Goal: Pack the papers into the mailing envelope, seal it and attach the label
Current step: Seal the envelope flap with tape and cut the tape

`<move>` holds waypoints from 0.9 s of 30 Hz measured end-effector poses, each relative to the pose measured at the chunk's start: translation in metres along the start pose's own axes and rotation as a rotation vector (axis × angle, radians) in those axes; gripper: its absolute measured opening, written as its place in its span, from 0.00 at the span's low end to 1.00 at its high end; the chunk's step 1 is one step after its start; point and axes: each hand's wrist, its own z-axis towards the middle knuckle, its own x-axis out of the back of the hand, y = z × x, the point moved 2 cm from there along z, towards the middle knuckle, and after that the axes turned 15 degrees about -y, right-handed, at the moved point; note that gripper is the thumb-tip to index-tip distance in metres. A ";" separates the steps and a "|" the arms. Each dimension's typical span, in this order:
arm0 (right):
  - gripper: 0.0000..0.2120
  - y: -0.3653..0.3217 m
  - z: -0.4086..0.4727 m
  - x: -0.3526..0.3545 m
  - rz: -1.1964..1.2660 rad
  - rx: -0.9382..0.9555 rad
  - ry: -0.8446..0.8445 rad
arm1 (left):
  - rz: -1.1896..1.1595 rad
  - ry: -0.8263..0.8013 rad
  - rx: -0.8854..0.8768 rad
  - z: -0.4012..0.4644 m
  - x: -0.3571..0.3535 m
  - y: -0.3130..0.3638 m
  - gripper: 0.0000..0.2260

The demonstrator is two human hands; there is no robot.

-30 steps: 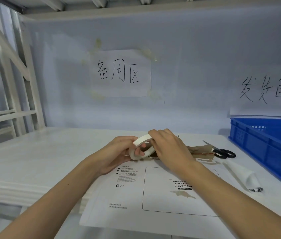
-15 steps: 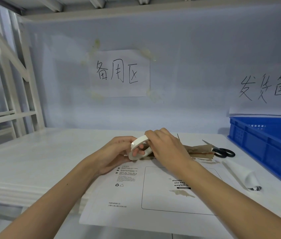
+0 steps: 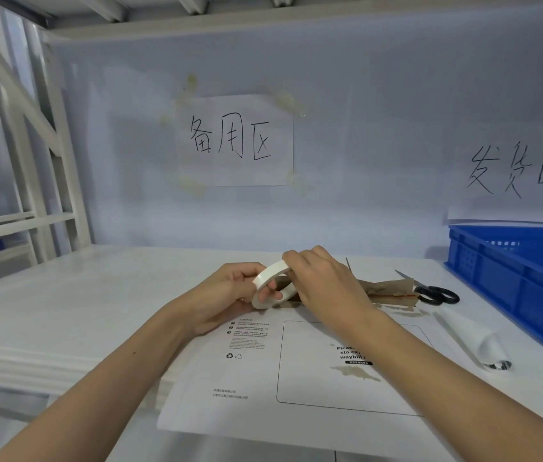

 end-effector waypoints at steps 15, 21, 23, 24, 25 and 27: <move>0.15 -0.001 -0.001 0.000 0.011 0.015 0.005 | -0.017 0.067 0.037 0.000 0.002 0.000 0.11; 0.17 0.002 -0.003 0.000 -0.004 0.006 -0.004 | -0.083 -0.016 0.064 0.000 0.004 -0.001 0.13; 0.16 0.002 -0.003 0.000 -0.003 -0.004 0.011 | -0.068 -0.010 0.060 0.001 0.002 0.000 0.11; 0.15 0.001 -0.003 0.000 -0.008 -0.004 0.019 | -0.065 0.013 0.054 0.002 0.002 0.000 0.10; 0.16 0.001 -0.002 0.000 -0.013 -0.002 0.024 | -0.072 0.041 0.050 0.002 0.003 -0.001 0.10; 0.16 -0.001 -0.002 0.000 -0.017 0.001 0.032 | -0.083 0.075 0.046 0.002 0.005 -0.001 0.11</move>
